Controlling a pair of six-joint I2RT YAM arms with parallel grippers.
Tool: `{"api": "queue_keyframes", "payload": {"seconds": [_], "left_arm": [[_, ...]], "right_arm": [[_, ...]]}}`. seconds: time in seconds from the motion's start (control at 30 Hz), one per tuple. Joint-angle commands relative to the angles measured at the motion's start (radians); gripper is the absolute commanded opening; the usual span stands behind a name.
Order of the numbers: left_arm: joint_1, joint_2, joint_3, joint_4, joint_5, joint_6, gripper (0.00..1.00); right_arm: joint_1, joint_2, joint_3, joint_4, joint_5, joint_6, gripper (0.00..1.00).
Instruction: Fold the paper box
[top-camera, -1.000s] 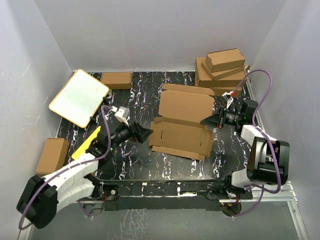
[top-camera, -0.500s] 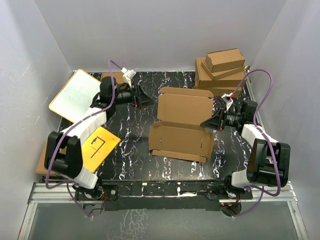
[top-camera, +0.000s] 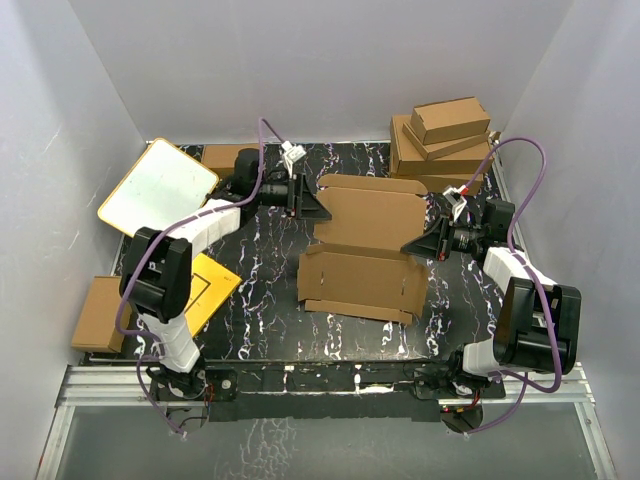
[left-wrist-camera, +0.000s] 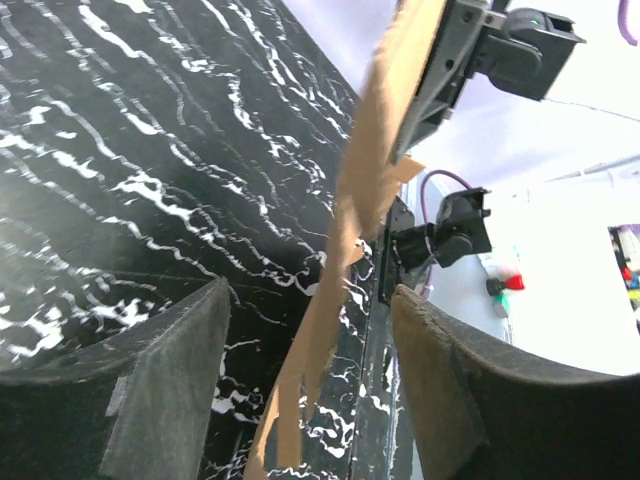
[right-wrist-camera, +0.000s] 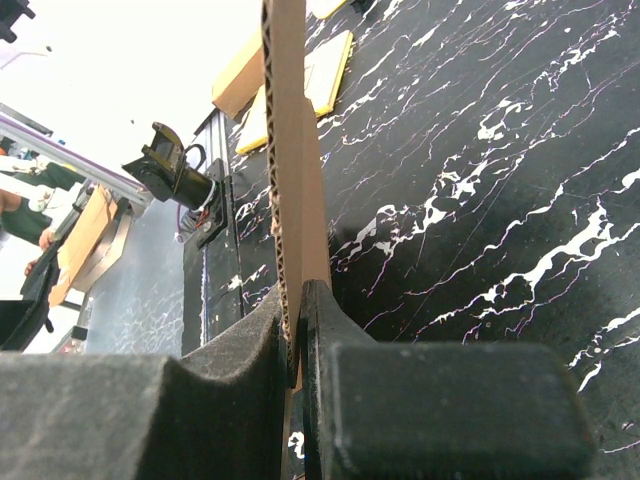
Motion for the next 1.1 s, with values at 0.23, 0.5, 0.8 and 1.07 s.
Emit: {"api": "queue_keyframes", "payload": {"seconds": [0.23,0.5,0.8,1.07], "left_arm": [[-0.034,-0.005,0.038,0.171,0.062,-0.072,0.21],[-0.028,-0.123,-0.119,0.412,-0.023,-0.166,0.0],[0.0,-0.399,-0.563,0.769,-0.271,-0.292,0.0],[0.015,-0.636,-0.806,0.862,-0.422,-0.292,0.0]], "right_arm": [[0.004,-0.011,0.046,0.028,-0.058,-0.043,0.08],[0.006,-0.018,0.05,0.016,-0.058,-0.048,0.35],[0.009,-0.05,0.127,-0.307,0.024,-0.41,0.92],[0.045,-0.104,0.035,-0.184,0.125,-0.419,0.97]]}}
